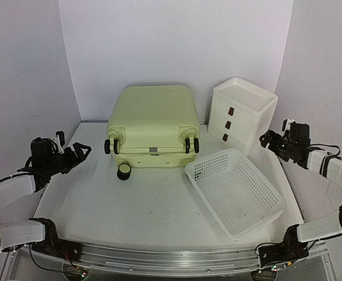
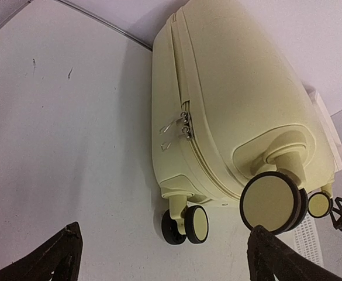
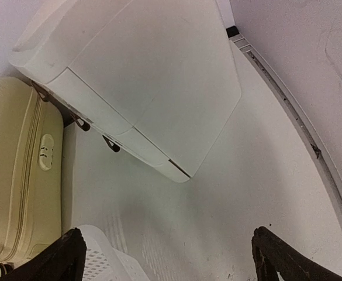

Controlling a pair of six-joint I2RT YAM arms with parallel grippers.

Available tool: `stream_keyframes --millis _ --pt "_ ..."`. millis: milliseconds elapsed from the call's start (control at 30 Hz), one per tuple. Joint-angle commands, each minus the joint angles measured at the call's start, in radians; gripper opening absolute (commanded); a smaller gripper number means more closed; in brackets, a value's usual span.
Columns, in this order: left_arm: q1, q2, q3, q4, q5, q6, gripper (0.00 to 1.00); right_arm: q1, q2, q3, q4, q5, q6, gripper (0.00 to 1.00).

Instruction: Open, take out, and arrange the luggage

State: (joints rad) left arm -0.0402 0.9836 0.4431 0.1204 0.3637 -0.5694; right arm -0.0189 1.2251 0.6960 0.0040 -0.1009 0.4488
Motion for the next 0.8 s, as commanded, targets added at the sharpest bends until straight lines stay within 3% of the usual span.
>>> stream_keyframes --millis 0,367,533,767 --pt "-0.001 -0.007 0.059 0.015 0.022 0.005 1.0 0.012 0.043 0.119 -0.093 -0.055 -0.041 0.98" --pt "-0.001 0.006 0.133 0.016 0.105 0.013 0.99 0.411 0.099 0.253 -0.318 0.066 -0.137 0.98" --pt "0.0 0.017 0.149 0.016 0.138 0.008 0.99 0.662 0.128 0.253 -0.4 0.188 -0.127 0.98" --pt "-0.001 0.041 0.181 0.015 0.158 -0.006 0.99 0.814 0.144 0.219 -0.415 0.179 -0.091 0.98"
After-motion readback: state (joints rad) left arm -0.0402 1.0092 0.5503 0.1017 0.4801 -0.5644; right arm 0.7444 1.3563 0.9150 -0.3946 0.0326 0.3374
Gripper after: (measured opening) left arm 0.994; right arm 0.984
